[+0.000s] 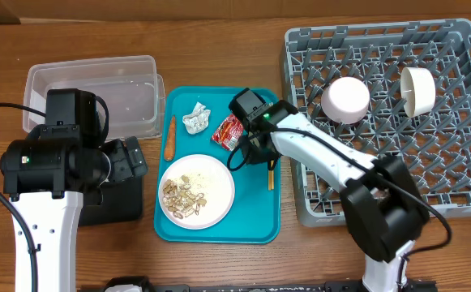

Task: Sort waste into correct bins and load items into the dishwasher
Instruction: 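Grasp the wooden chopstick on the tray with the right gripper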

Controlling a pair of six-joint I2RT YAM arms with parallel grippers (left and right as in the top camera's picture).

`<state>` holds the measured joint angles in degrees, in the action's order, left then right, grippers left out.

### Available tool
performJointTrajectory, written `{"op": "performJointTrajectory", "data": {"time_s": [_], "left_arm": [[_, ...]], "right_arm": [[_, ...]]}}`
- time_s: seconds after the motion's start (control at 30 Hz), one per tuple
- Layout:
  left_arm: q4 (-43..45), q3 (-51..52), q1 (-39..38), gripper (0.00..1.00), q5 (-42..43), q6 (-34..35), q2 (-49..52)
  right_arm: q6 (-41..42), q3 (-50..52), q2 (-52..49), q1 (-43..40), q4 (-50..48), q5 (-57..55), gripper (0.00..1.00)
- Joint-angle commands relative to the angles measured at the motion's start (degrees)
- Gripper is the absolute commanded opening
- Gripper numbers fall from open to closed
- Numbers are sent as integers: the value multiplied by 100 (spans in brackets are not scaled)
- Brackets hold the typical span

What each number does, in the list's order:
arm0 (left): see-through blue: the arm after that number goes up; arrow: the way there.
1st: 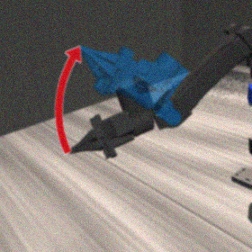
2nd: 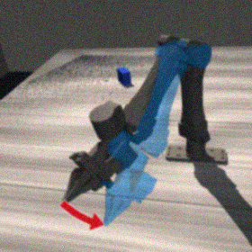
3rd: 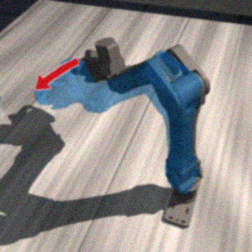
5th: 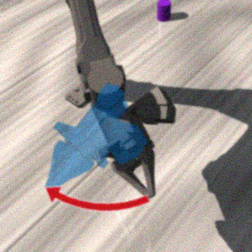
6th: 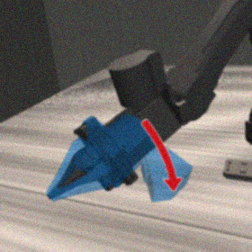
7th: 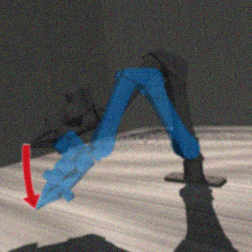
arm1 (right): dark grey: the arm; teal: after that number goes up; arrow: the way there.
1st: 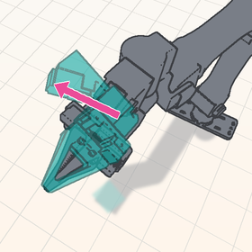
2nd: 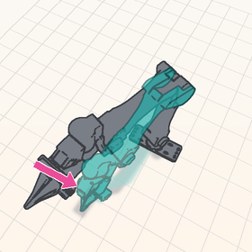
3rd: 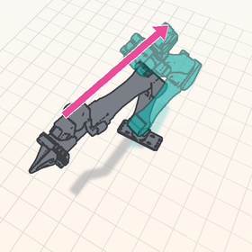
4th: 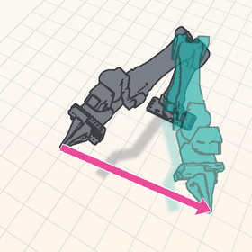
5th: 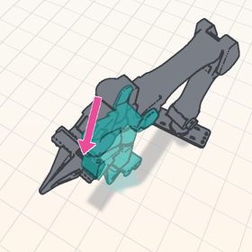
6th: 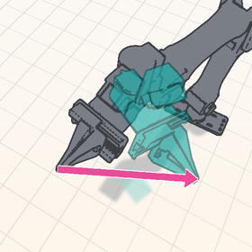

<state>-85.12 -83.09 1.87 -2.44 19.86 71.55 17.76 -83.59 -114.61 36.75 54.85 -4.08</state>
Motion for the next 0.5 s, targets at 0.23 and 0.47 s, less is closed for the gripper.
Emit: {"op": "performJointTrajectory", "data": {"time_s": [0.23, 0.47], "left_arm": [[9, -31, -39, 100, -96, 118, 35], [9, -31, -39, 100, -98, 118, 35]], "right_arm": [[-188, 269, -146, -326, -372, 319, 22], [-186, 444, -203, -341, -457, 114, 22]]}}
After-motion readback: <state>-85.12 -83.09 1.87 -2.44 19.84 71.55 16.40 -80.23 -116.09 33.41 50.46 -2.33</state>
